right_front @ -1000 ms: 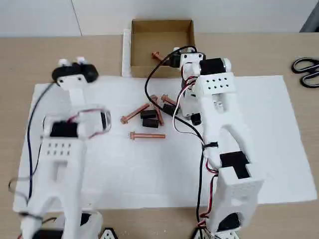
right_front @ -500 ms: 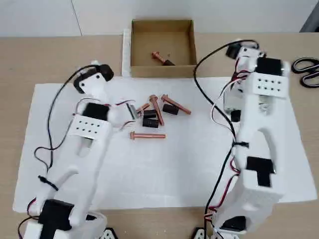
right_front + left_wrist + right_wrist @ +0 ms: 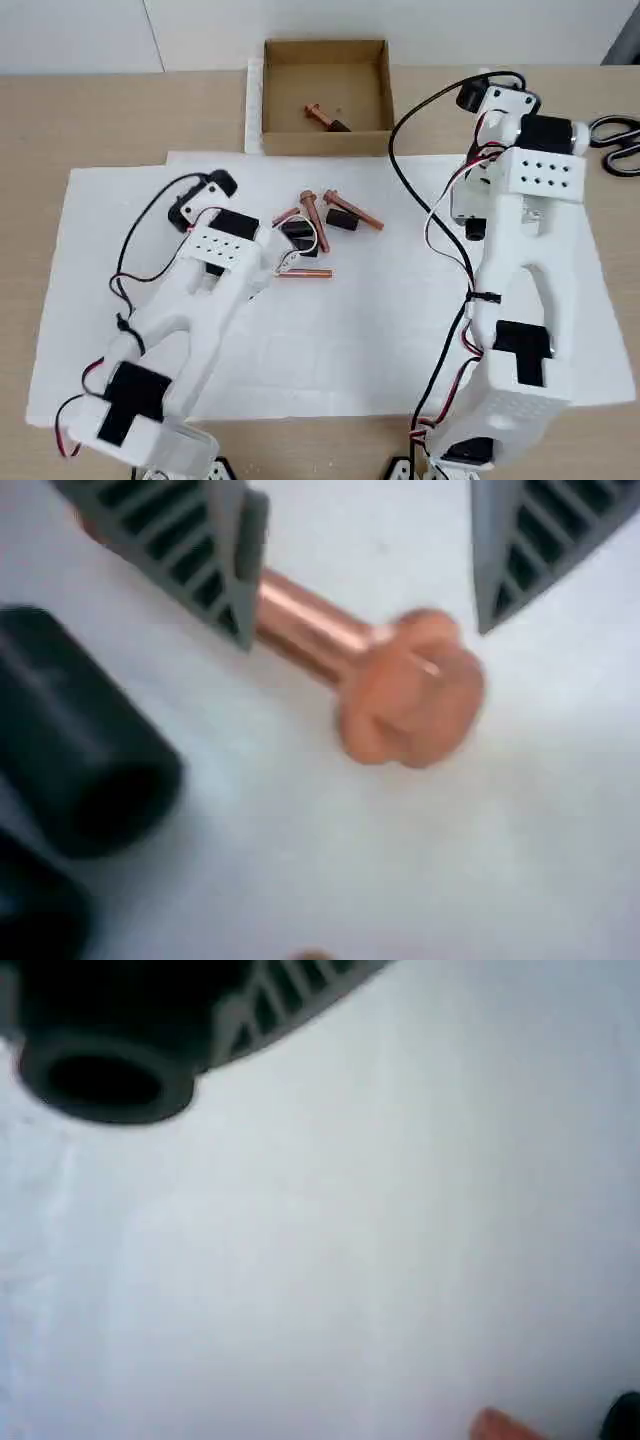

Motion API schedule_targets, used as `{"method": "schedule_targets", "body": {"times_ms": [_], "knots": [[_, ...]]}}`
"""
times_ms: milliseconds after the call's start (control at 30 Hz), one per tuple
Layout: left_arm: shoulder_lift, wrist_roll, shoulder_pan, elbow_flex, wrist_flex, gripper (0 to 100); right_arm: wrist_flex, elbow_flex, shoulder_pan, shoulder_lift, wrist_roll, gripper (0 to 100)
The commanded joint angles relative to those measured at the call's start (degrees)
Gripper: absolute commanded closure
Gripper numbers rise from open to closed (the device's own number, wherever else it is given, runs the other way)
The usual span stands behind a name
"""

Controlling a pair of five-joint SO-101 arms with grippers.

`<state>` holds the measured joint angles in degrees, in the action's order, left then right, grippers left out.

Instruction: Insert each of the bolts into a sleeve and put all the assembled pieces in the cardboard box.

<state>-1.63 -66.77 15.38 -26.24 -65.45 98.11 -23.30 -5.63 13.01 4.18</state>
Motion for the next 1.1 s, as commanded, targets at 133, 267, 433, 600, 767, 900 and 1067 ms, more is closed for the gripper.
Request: {"method": "schedule_targets", "body": {"times_ms": [133,267,433,600,767,900,1067], "knots": [[-2.7,-1.1,0.3,0.8,2.0,86,0.8,-3.1,-0.4,-3.6,0.4,99.5],[-3.1,-1.1,0.2,0.7,4.0,86,0.8,-3.1,-0.4,-3.6,0.4,99.5],[-3.1,-1.2,0.9,0.7,4.9,86,0.8,-3.1,-0.4,-3.6,0.4,99.5],[-3.1,-4.3,1.6,0.7,5.2,86,0.8,-3.1,-0.4,-3.6,0.4,99.5],[-3.1,-5.1,1.6,0.8,5.2,89,0.8,-3.1,-0.4,-3.6,0.4,99.5],[-3.1,-5.1,1.6,0.8,5.2,100,0.8,-3.1,-0.4,-3.6,0.4,99.5],[-3.1,-4.9,1.6,0.7,5.2,99,0.8,-3.1,-0.4,-3.6,0.4,99.5]]}}
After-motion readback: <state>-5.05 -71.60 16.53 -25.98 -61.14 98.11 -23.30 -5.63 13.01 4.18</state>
